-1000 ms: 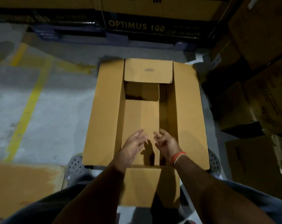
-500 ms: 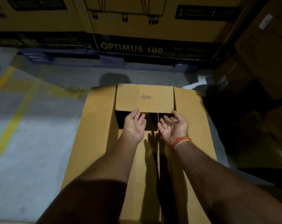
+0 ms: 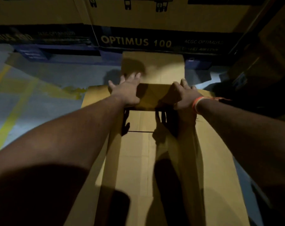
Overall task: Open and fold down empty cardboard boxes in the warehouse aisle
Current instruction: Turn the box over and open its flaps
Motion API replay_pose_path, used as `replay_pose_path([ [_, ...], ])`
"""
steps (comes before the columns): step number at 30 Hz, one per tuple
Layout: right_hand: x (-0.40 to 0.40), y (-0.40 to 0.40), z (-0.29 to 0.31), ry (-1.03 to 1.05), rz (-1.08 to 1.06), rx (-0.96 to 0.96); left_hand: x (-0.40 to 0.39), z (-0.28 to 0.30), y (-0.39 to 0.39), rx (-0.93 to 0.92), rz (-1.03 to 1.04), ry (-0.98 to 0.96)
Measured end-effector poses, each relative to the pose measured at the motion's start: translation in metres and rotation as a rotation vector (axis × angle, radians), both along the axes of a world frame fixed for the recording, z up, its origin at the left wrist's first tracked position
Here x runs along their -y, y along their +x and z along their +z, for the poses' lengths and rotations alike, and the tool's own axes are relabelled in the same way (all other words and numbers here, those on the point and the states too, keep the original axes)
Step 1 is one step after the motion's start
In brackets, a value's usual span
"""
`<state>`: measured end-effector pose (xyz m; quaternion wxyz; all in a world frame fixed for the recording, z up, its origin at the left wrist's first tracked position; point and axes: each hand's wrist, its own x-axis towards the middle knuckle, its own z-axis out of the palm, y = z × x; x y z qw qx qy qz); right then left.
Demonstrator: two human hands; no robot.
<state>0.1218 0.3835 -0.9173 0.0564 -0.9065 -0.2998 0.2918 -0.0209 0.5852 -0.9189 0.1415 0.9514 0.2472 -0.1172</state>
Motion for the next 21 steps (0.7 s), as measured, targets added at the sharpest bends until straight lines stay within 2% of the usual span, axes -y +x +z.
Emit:
replay_pose_path([
  [3,0.002,-0.002,-0.012,-0.092,0.050,0.046,-0.006,-0.019,-0.009,-0.079,-0.015,0.019],
  [6,0.006,-0.007,-0.028,-0.065,0.035,0.106,-0.005,-0.027,-0.018,-0.018,-0.027,0.028],
  [15,0.012,-0.016,-0.033,-0.004,0.009,0.146,-0.003,-0.031,-0.025,0.003,-0.068,0.079],
  [17,0.016,-0.024,-0.036,0.035,-0.001,0.177,-0.004,-0.040,-0.037,0.080,-0.076,0.093],
  [21,0.033,-0.046,-0.047,0.132,-0.040,0.245,0.003,-0.052,-0.075,0.356,0.017,0.081],
])
